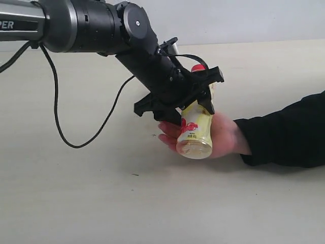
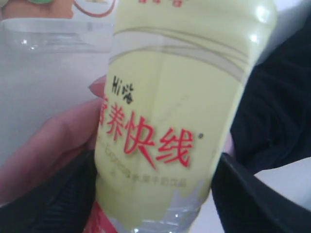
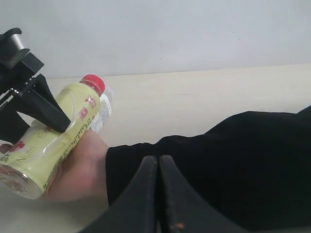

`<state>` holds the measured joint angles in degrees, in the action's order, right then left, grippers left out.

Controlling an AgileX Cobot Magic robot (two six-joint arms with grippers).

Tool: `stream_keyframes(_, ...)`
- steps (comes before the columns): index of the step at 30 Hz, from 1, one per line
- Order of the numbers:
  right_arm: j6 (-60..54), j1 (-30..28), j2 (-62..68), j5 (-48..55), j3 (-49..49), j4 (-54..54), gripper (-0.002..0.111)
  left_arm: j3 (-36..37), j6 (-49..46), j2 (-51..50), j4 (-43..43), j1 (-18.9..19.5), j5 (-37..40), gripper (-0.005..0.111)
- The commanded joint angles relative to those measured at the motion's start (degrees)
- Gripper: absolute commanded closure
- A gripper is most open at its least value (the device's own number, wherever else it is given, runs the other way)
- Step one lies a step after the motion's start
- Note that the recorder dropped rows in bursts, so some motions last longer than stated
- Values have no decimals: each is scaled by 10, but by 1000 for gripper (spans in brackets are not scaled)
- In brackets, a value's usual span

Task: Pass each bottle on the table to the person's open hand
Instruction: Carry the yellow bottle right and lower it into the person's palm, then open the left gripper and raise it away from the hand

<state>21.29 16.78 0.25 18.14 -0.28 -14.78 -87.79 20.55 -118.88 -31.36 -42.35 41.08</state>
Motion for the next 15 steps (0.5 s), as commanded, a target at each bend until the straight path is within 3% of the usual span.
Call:
stream_keyframes(1, -3, 2, -3, -4, 3, -2, 108, 2, -36, 10, -7, 0, 2, 58)
stream_keyframes(3, -3, 2, -3, -4, 3, -2, 108, 2, -48, 15, -1, 0, 2, 39)
stream_keyframes(7, -3, 2, -3, -4, 3, -2, 108, 2, -91, 23, 7, 1, 14, 20)
stream_keyframes(15, -3, 2, -3, -4, 3, -2, 108, -3, -141, 71, 33, 18, 0, 17)
